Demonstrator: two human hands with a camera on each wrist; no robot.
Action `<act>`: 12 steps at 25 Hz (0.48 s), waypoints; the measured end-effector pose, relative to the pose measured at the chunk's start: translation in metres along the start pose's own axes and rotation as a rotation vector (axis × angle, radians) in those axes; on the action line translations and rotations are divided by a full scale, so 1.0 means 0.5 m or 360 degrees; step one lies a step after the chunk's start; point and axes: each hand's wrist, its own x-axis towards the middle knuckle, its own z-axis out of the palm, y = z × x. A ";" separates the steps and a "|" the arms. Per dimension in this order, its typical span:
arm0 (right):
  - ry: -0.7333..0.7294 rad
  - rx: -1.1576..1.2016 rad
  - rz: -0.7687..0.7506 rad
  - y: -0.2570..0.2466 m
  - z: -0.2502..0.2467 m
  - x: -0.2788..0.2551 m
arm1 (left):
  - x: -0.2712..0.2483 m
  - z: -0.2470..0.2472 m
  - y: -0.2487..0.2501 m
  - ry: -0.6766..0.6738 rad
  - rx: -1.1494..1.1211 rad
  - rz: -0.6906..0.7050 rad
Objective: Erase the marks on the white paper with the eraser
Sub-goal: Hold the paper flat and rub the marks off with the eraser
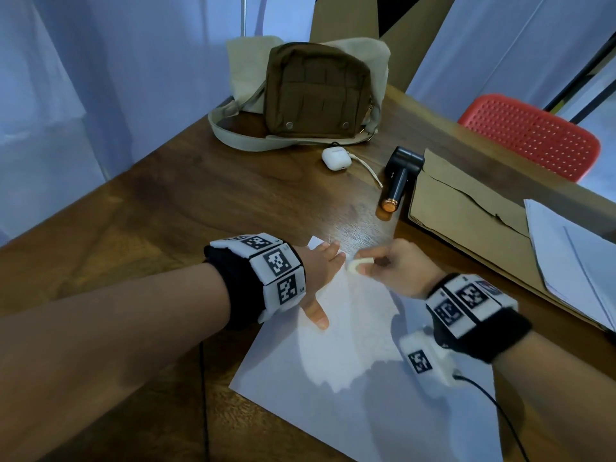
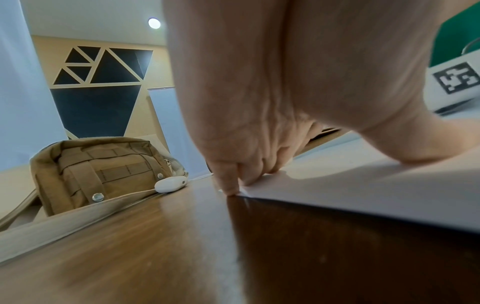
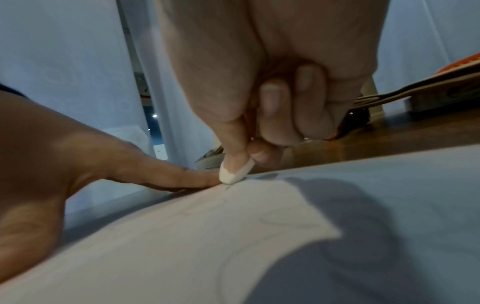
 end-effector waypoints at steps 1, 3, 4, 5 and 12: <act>0.0088 -0.0018 0.0021 -0.005 0.002 0.009 | -0.002 0.001 0.000 0.0014 -0.0011 0.0008; 0.0067 -0.0089 -0.0064 0.000 0.007 -0.007 | -0.004 0.000 -0.003 0.0034 -0.0039 0.0013; -0.0052 -0.0130 -0.0136 0.005 0.008 -0.026 | -0.002 0.001 -0.006 0.0044 -0.0041 0.0023; -0.0219 -0.0148 -0.0189 0.008 0.009 -0.046 | -0.001 0.003 -0.008 0.0042 -0.0041 0.0027; -0.0012 -0.0156 -0.0074 0.009 -0.007 0.021 | 0.001 -0.002 -0.002 -0.0030 0.0011 -0.0004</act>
